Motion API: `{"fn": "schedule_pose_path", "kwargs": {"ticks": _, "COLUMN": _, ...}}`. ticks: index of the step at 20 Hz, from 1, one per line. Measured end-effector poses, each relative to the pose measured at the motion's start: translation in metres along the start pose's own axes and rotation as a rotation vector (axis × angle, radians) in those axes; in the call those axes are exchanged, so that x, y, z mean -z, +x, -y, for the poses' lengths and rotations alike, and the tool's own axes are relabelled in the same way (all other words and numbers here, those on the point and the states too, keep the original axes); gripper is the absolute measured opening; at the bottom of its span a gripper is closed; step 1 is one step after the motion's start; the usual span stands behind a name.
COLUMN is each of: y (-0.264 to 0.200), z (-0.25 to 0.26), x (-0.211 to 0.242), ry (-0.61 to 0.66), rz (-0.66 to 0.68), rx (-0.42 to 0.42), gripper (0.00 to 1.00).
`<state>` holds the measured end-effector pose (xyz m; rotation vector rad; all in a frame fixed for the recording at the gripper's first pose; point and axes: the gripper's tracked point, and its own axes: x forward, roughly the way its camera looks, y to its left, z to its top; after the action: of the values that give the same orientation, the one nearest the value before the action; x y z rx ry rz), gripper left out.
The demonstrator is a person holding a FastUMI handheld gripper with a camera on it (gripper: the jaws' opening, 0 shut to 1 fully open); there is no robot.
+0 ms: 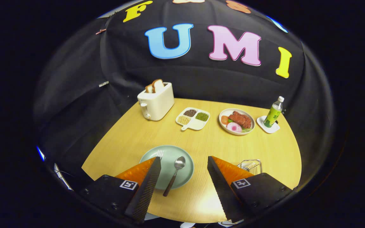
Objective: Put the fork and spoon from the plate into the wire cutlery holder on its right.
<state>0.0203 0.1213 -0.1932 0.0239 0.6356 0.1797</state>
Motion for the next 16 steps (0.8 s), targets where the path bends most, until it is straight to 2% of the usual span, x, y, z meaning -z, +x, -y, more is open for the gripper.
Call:
{"fn": "schedule_pose_path", "kwargs": {"ticks": 6, "y": 0.063, "z": -0.026, "x": 0.071, "ry": -0.013, "rz": -0.225, "rx": -0.019, "gripper": 0.93}}
{"fn": "schedule_pose_path", "kwargs": {"ticks": 10, "y": 0.095, "z": -0.030, "x": 0.101, "ry": -0.031, "rz": -0.335, "rx": -0.014, "gripper": 0.92}}
{"fn": "schedule_pose_path", "kwargs": {"ticks": 13, "y": 0.111, "z": -0.027, "x": 0.118, "ry": -0.052, "rz": -0.411, "rx": 0.012, "gripper": 0.89}}
{"fn": "schedule_pose_path", "kwargs": {"ticks": 16, "y": 0.122, "z": -0.028, "x": 0.132, "ry": -0.017, "rz": -0.471, "rx": 0.022, "gripper": 0.84}}
